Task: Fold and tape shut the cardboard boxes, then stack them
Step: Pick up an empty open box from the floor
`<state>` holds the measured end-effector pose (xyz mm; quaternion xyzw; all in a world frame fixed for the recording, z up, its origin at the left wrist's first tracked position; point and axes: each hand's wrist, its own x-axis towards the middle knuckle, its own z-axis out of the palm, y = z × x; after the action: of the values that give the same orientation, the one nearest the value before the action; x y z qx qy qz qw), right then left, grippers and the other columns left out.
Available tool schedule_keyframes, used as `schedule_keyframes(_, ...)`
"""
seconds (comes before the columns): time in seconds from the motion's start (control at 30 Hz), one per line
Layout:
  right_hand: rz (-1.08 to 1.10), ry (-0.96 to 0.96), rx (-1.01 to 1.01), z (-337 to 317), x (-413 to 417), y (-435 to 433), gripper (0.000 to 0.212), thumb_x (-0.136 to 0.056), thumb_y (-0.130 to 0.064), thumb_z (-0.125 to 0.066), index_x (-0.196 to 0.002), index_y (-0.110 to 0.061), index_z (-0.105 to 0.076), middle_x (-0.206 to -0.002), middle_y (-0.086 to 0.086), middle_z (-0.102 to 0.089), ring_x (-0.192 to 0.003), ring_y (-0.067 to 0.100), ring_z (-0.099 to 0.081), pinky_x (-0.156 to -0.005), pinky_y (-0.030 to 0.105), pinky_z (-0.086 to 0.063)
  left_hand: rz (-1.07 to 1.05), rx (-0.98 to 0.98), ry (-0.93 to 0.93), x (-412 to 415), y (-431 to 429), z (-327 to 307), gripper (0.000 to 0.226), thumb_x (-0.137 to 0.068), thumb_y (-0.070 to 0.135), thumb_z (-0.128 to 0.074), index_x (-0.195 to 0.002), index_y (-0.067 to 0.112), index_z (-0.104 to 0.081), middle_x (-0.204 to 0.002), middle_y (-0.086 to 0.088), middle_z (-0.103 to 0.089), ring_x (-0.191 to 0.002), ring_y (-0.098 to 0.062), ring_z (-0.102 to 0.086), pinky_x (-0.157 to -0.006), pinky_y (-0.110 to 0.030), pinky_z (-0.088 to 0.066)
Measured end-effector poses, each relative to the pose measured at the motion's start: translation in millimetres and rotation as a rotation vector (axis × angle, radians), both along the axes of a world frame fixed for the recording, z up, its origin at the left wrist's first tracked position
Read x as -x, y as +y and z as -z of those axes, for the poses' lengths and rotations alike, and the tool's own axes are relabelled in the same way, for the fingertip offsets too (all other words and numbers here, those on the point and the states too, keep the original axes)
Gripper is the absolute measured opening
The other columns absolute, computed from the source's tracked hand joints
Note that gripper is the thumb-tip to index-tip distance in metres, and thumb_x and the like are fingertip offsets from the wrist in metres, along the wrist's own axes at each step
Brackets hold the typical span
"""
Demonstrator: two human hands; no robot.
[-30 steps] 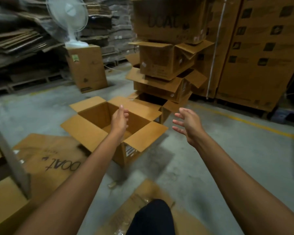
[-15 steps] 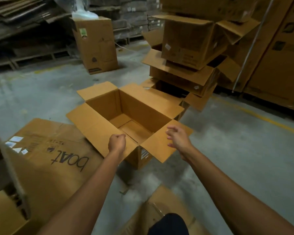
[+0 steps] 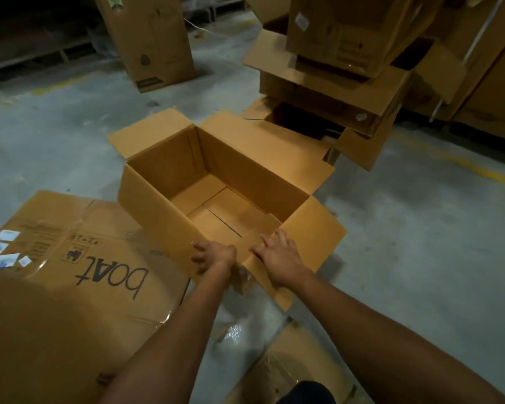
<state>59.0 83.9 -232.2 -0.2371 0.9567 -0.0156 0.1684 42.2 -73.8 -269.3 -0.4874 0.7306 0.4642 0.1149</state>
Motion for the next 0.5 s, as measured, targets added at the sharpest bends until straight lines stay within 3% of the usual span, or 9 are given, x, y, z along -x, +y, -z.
schedule_keyframes(0.1,0.031,0.163,0.063,7.3,-2.3,3.2,0.053,-0.089,-0.008,-0.059,-0.136,-0.03,-0.051,-0.146,0.007,-0.042,-0.135,0.035,-0.029,-0.105,0.049,-0.035,0.022,0.023,0.086,-5.4,5.9,5.3,0.101,-0.09,0.013,-0.064,-0.158,0.013,0.01,-0.158,-0.022,-0.021,-0.133,-0.044,-0.042,-0.108,-0.048,-0.042)
schedule_keyframes(0.17,0.054,0.172,0.103,4.8,-5.6,5.0,0.051,-0.089,-0.005,-0.057,-0.133,-0.029,-0.054,-0.142,0.007,-0.044,-0.132,0.035,-0.031,-0.102,0.048,-0.036,-0.023,-0.015,0.175,-8.5,9.4,2.7,0.091,-0.092,0.006,-0.056,-0.159,0.014,0.005,-0.156,-0.021,-0.031,-0.134,-0.041,-0.043,-0.108,-0.043,-0.041)
schedule_keyframes(0.27,0.117,0.139,0.178,-2.3,-11.7,18.5,0.049,-0.088,-0.002,-0.055,-0.13,-0.027,-0.055,-0.138,0.006,-0.044,-0.131,0.033,-0.032,-0.1,0.047,-0.038,-0.091,-0.071,0.28,-12.1,15.8,-3.5,0.087,-0.093,0.001,-0.051,-0.159,0.02,0.002,-0.16,-0.015,-0.027,-0.139,-0.038,-0.038,-0.113,-0.045,-0.039)
schedule_keyframes(0.37,0.224,0.06,0.281,-10.9,-21.0,47.3,0.049,-0.093,-0.022,-0.062,-0.139,-0.029,-0.048,-0.15,0.004,-0.036,-0.139,0.031,-0.027,-0.108,0.048,-0.036,-0.088,-0.092,0.33,-15.1,25.5,-22.7,0.087,-0.094,0.0,-0.05,-0.159,0.025,0.002,-0.161,-0.012,-0.024,-0.141,-0.036,-0.036,-0.111,-0.046,-0.041)
schedule_keyframes(0.5,0.391,-0.1,0.365,-37.5,-44.0,93.4,0.07,-0.091,-0.049,-0.066,-0.152,-0.037,-0.034,-0.165,0.007,-0.015,-0.15,0.035,-0.015,-0.119,0.049,-0.026,-0.062,-0.136,0.326,-18.5,40.2,-46.4,0.084,-0.092,0.005,-0.052,-0.157,0.035,-0.008,-0.153,-0.012,-0.037,-0.129,-0.04,-0.048,-0.099,-0.051,-0.051)
